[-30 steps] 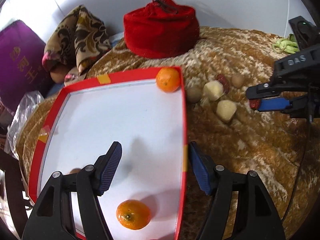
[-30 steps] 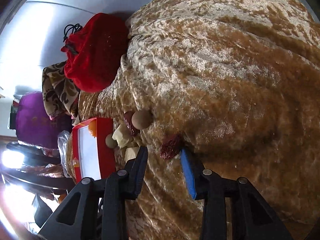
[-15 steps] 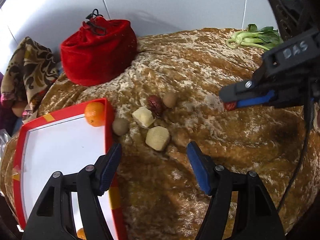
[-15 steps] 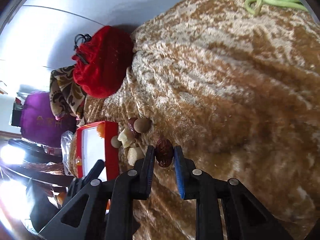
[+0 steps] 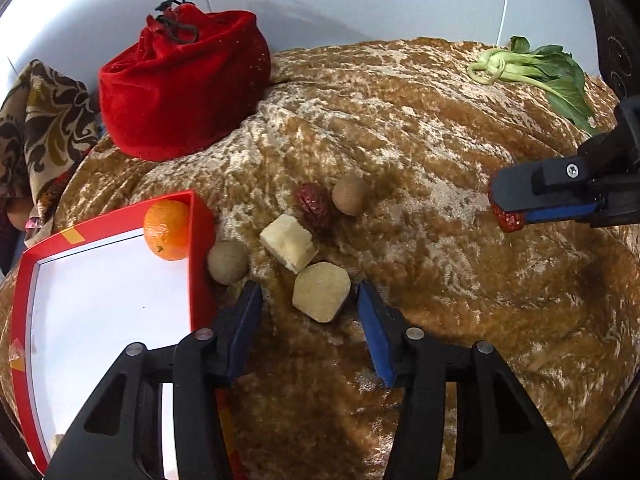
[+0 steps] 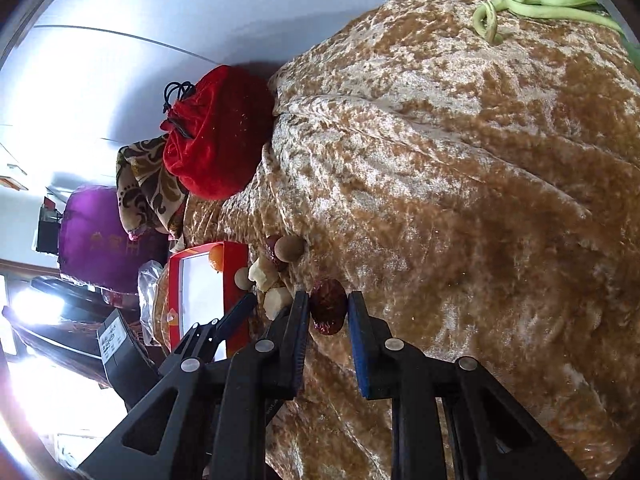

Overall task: Organize fruits
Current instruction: 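Close the left tool on the pale cube and lift it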

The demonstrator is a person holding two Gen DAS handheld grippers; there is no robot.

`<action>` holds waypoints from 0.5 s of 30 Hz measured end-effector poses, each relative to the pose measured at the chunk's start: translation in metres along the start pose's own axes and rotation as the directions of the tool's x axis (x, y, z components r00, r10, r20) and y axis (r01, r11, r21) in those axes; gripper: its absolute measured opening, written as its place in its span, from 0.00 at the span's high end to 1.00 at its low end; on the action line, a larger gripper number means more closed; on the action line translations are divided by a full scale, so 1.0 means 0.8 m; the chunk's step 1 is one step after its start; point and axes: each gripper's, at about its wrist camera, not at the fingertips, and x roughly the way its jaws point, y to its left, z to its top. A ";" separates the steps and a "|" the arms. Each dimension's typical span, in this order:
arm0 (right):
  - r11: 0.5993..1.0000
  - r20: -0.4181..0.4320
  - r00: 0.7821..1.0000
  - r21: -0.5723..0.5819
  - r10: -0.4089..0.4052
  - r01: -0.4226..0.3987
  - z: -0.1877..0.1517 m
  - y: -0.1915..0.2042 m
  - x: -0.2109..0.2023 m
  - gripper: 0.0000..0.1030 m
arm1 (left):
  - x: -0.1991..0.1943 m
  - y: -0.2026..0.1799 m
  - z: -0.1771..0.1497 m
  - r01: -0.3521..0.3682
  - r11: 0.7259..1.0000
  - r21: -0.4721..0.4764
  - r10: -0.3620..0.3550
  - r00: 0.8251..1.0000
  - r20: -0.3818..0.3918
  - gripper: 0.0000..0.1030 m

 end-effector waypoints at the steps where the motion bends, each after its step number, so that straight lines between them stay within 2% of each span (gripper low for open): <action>1: 1.000 0.001 1.000 -0.001 -0.002 0.002 0.000 0.001 0.001 0.81 | 0.002 -0.001 0.000 0.002 1.000 0.003 -0.002 1.000 -0.003 0.52; 3: 1.000 0.002 1.000 -0.001 -0.005 0.005 0.000 0.001 0.003 0.81 | 0.005 -0.003 0.003 0.006 1.000 0.004 -0.006 1.000 -0.002 0.55; 5: 1.000 0.001 1.000 -0.003 -0.006 0.006 0.000 0.002 0.005 0.81 | 0.004 -0.003 0.004 0.026 1.000 -0.004 -0.026 1.000 0.003 0.65; 8: 1.000 0.003 1.000 -0.010 -0.011 0.011 0.000 0.004 0.006 0.81 | 0.004 -0.003 0.004 0.041 0.999 -0.014 -0.041 0.999 0.000 0.74; 15: 1.000 0.007 1.000 -0.030 0.003 -0.003 -0.002 0.009 0.006 0.81 | -0.015 0.001 0.002 0.048 0.999 -0.024 -0.047 0.998 0.032 0.75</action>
